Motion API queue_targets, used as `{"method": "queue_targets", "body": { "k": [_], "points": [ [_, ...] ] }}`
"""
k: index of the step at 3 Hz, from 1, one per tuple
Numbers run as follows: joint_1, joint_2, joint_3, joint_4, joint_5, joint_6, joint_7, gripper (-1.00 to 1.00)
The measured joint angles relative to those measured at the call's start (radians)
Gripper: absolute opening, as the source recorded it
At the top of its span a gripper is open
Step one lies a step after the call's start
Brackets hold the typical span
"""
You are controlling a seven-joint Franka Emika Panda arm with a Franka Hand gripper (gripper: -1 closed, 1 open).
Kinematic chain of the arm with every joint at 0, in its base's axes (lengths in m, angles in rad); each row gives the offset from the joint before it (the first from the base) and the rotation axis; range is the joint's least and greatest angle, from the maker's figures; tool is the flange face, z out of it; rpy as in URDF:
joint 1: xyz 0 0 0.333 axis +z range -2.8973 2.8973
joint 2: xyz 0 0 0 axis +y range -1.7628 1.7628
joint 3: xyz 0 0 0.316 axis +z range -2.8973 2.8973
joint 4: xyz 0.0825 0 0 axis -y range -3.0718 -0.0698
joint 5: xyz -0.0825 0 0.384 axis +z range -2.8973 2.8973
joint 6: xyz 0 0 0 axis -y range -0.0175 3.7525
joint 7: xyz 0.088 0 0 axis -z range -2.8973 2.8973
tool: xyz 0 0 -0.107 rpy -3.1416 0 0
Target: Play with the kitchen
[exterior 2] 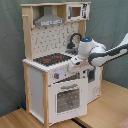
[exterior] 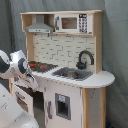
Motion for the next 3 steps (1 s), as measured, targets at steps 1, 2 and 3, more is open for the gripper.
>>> {"method": "queue_targets", "body": {
  "k": [1,2,3],
  "points": [
    [-0.048,0.0,0.074,0.0,0.0,0.057,0.0,-1.0],
    [-0.11,0.0,0.149,0.001,0.0,0.096,0.0,-1.0],
    [-0.177,-0.002,0.219,0.002,0.0,0.107,0.036,-1.0]
  ]
}}
